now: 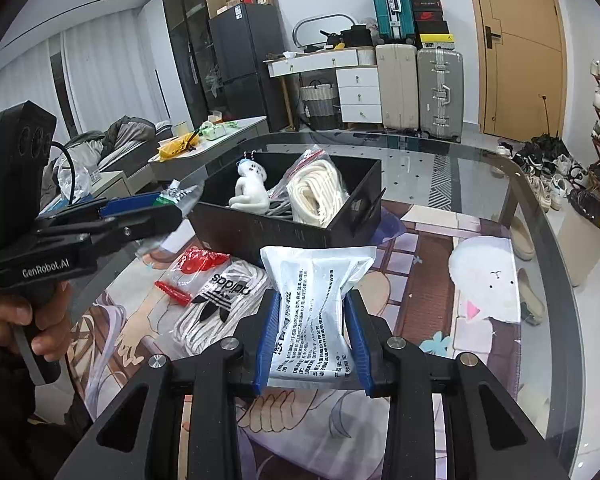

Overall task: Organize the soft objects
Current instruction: 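Lift both medicine packets and carry them over the black box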

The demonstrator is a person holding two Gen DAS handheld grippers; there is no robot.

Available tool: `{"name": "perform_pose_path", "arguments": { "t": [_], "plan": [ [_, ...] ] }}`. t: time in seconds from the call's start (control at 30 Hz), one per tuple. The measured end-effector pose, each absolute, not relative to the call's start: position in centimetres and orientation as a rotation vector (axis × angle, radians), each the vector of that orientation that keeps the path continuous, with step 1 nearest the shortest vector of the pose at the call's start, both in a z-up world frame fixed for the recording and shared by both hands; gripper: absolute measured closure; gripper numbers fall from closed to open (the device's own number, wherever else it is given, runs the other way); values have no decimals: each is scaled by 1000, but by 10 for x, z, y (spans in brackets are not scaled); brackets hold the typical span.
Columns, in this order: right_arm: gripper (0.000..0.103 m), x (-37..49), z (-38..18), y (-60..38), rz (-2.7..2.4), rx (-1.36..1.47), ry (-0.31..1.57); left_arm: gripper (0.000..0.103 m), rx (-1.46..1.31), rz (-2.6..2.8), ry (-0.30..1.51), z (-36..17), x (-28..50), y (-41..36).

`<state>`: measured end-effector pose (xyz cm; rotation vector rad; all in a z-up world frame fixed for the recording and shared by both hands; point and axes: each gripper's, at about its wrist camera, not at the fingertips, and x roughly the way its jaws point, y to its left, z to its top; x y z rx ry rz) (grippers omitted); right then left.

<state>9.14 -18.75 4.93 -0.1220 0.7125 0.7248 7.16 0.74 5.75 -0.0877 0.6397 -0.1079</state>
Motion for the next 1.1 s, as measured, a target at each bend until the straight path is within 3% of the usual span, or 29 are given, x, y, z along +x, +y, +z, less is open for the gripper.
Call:
{"name": "perform_pose_path", "arguments": {
  "t": [1.1],
  "plan": [
    [70, 100, 89, -161, 700, -137, 618, 49, -119, -72, 573, 77, 98, 35]
  ]
}}
